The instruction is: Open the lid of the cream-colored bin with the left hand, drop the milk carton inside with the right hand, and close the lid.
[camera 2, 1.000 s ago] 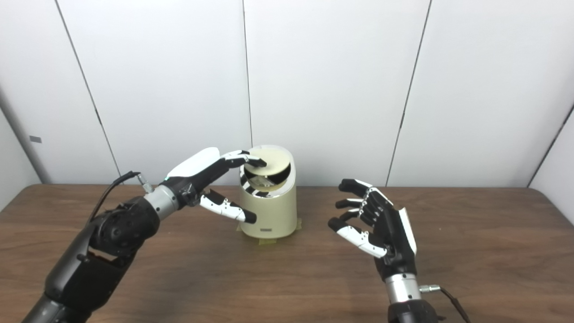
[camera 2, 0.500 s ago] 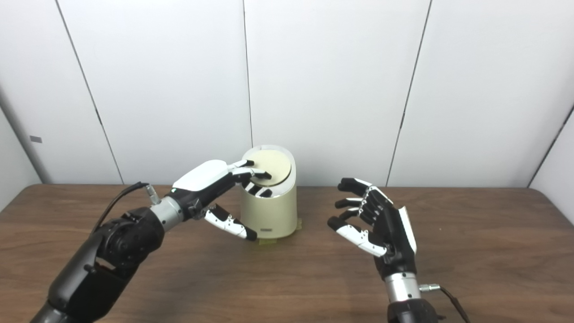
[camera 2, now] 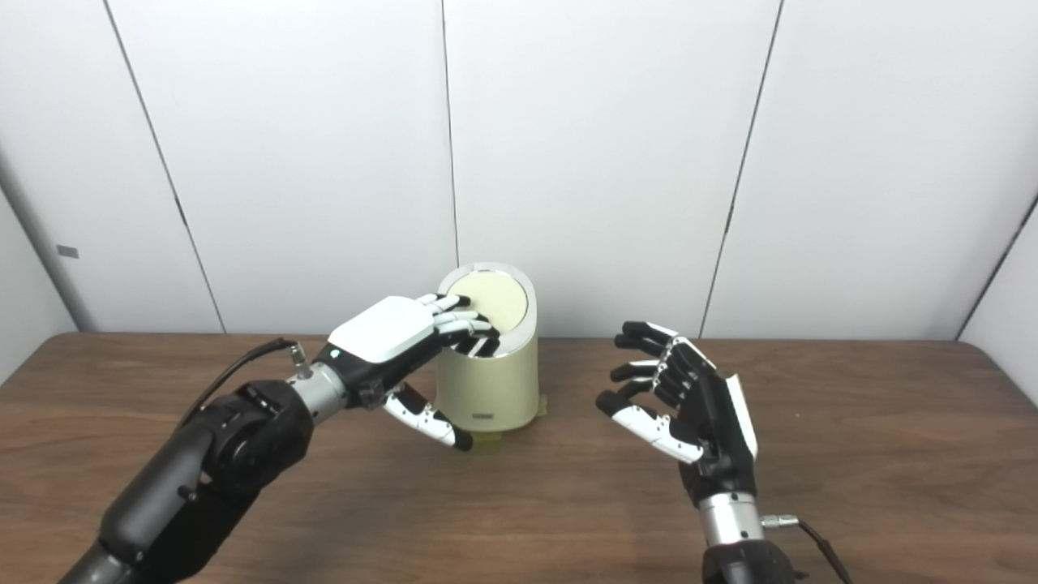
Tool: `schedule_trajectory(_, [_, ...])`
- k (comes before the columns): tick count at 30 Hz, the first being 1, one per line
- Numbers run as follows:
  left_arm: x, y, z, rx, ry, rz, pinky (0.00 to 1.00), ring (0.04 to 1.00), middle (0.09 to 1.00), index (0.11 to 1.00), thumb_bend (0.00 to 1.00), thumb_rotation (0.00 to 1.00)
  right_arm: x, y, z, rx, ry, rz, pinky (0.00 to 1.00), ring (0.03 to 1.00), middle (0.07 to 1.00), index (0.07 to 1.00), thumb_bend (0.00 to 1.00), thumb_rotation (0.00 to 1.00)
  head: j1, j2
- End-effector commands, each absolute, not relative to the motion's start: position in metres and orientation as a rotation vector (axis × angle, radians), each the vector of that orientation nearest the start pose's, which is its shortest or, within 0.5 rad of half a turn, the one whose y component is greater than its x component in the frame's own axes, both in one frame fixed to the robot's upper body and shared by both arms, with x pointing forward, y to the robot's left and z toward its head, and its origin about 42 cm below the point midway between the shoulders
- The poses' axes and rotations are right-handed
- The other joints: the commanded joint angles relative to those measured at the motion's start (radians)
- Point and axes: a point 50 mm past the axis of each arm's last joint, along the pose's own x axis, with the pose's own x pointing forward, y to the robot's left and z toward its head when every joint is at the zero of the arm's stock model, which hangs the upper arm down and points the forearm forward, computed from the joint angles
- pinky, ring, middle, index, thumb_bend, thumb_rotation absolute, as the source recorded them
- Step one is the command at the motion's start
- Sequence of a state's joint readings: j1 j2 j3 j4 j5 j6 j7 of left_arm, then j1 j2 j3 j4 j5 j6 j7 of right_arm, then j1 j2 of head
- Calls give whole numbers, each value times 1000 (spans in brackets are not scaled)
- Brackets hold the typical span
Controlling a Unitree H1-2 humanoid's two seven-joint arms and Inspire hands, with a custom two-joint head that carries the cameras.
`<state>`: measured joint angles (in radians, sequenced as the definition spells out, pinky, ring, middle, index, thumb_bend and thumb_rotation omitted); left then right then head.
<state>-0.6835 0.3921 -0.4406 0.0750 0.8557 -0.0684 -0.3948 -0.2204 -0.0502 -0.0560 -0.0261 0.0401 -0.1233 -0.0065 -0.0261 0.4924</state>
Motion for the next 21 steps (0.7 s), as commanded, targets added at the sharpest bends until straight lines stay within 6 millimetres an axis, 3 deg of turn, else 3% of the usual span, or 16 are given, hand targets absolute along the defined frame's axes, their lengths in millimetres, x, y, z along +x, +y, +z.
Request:
schedule_trajectory(1, [441,173,280,1600,-407,-536,1000,984,782,771,971,450,352,-224,197,5,-440,-8,434,545,686,678,665,305,-1,1])
schedule_trajectory(9, [439,175,282,1635,-345,-531,1000,936,757,730,999,486,351,-223,198,2,-439,-11,436,543,692,681,647,301,0,1])
schedule_trajectory(13, [432,176,289,1561,-469,-459,1000,922,758,748,952,462,351,-223,198,11,-444,-12,429,534,683,678,624,267,1,-2])
schedule_trajectory(17, [427,182,297,1350,-646,-331,1000,936,817,821,842,394,353,-225,196,9,-442,-15,432,534,682,680,621,264,4,-6])
schedule_trajectory(21, [421,195,307,1084,-703,-268,1000,994,919,925,747,387,354,-226,194,2,-438,-17,430,538,689,681,621,262,7,-8])
